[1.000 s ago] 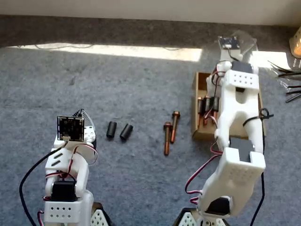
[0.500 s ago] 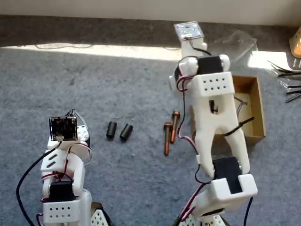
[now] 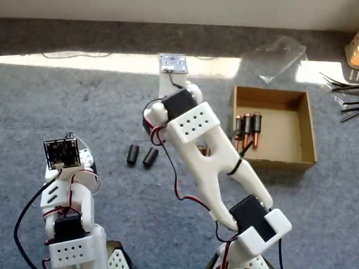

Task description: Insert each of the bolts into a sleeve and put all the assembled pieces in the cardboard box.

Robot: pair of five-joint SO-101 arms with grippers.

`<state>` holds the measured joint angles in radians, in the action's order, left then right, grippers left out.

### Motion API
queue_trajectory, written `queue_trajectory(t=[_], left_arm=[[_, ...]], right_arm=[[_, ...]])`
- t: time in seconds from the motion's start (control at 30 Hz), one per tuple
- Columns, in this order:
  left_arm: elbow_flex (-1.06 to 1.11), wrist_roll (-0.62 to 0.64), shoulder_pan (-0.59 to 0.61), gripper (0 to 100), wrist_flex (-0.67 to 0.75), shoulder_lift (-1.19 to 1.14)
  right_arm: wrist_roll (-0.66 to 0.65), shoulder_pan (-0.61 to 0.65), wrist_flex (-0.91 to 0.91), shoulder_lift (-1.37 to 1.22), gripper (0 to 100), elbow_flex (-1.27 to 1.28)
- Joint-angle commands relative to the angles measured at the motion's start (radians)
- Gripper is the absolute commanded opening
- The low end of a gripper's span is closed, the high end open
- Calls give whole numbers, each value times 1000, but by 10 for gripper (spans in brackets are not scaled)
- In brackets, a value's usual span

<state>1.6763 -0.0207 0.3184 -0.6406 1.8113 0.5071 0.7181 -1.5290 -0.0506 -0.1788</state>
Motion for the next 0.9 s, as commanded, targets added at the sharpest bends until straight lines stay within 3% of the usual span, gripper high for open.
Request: queue_trajectory(t=[0.0,0.17,0.33,0.47,0.87], left_arm=[[19,-6,42,6,-6,16],[19,-5,81,6,-8,16],[19,-5,91,6,-8,16],[19,-5,90,6,-8,16],[19,-5,90,6,-8,16]], right_arm=[[25,30,131,47,101,62],[203,25,338,47,101,245],[284,25,478,44,101,360],[307,25,486,-59,101,357],[310,33,364,-346,101,24]])
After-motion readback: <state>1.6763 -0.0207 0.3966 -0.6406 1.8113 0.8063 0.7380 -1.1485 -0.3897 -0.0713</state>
